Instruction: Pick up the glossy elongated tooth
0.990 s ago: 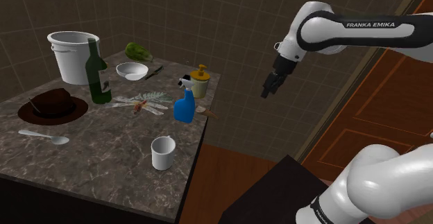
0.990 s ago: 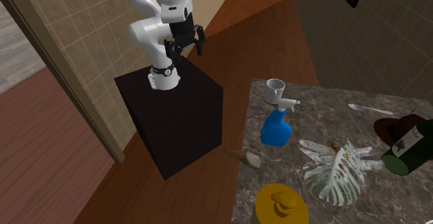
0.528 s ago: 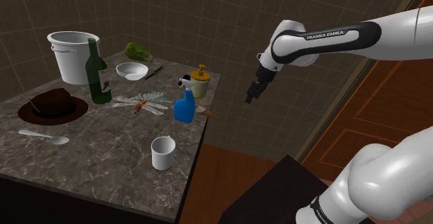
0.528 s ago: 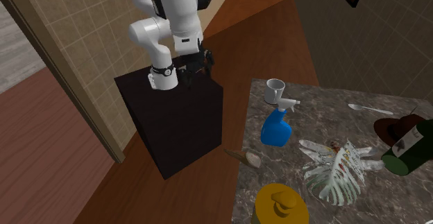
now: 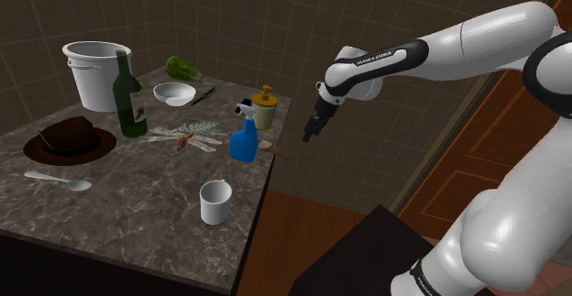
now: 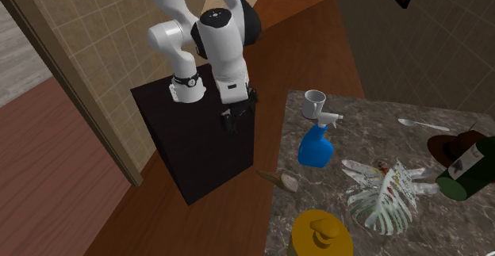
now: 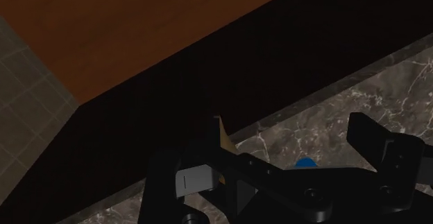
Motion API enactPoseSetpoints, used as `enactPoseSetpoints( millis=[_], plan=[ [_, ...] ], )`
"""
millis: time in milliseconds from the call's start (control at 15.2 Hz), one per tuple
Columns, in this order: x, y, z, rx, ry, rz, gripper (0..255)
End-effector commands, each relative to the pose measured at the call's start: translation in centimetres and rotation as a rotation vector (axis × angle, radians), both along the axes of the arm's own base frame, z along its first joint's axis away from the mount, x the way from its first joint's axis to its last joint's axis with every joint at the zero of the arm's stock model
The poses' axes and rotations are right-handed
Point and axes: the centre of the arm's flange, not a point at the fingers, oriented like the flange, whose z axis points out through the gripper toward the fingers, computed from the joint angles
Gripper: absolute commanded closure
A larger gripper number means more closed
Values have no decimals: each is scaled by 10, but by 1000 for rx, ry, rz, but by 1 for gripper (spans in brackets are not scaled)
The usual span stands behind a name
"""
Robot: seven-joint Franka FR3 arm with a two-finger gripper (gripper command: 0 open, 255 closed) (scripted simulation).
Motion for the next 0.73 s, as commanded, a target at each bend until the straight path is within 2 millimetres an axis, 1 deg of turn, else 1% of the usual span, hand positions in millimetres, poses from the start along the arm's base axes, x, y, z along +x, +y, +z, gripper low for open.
enactPoseSetpoints(
  millis=[0, 660],
  plan=[
    [20, 3, -19, 5, -7, 19, 0],
    [116, 14, -107, 29, -37, 111, 0]
  ],
)
